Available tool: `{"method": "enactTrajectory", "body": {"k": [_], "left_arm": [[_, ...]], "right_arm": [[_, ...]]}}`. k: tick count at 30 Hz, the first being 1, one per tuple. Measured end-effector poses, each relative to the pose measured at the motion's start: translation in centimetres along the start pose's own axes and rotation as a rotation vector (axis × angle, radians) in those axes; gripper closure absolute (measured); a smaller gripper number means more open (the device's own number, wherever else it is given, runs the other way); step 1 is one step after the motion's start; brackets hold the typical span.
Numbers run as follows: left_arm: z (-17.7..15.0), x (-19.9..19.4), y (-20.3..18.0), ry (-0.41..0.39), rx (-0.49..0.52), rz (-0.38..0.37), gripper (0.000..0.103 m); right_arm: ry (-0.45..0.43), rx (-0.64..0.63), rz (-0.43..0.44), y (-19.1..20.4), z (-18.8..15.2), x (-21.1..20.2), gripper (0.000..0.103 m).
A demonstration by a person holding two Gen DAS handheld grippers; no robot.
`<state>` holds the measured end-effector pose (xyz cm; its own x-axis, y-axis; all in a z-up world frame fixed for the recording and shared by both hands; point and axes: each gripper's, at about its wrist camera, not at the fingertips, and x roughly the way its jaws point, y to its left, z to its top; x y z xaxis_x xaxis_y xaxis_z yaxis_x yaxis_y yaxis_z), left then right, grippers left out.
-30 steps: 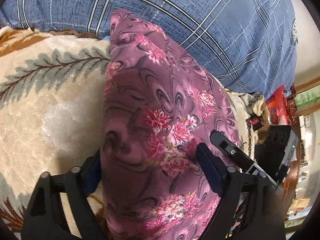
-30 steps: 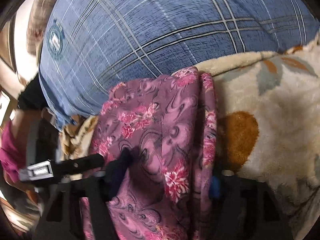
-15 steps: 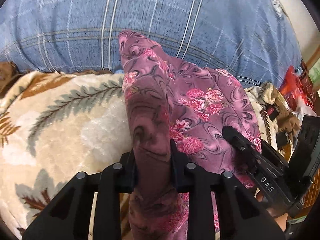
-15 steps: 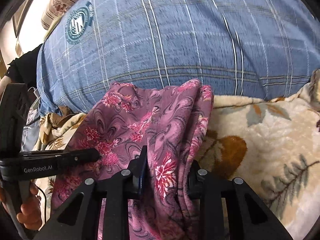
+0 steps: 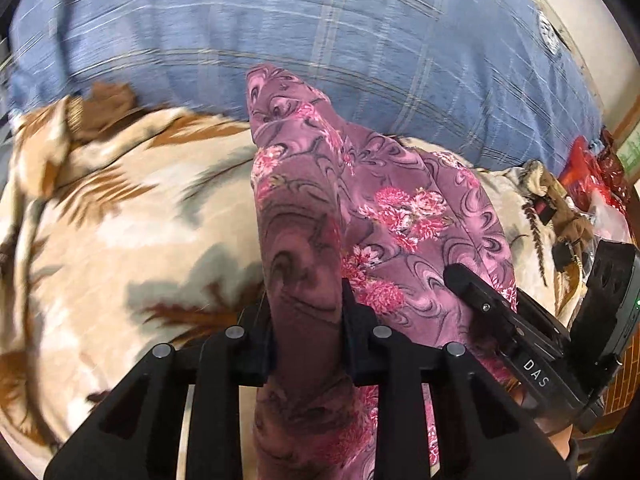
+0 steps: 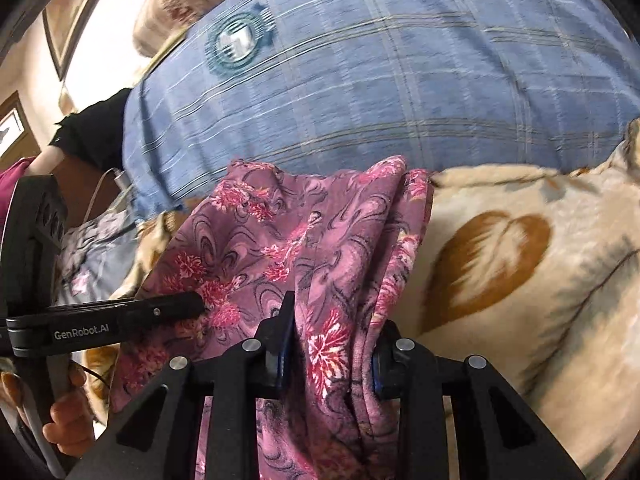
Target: Fold small clothes
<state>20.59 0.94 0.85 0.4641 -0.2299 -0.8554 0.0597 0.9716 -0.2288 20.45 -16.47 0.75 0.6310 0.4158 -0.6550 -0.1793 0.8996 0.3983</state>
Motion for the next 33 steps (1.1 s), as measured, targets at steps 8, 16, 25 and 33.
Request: {"method": "enactTrajectory", "body": {"k": [8, 16, 25, 33], "left_arm": [[-5.2, -0.4, 7.7, 0.067, -0.117, 0.029, 0.069], [-5.7, -0.1, 13.5, 0.039, -0.261, -0.104, 0.046], [-0.1, 3.4, 11.3, 0.022, -0.196, -0.031, 0.045], [2.1, 8.0, 14.0, 0.056, -0.263, -0.026, 0.035]], "right_arm": [[0.057, 0.049, 0.139, 4.1, -4.1, 2.2, 0.074], [0.084, 0.195, 0.116, 0.6, -5.4, 3.1, 0.067], [0.103, 0.178, 0.108, 1.9, -1.3, 7.3, 0.092], [0.107, 0.163, 0.051, 0.1, -2.4, 9.7, 0.1]]}}
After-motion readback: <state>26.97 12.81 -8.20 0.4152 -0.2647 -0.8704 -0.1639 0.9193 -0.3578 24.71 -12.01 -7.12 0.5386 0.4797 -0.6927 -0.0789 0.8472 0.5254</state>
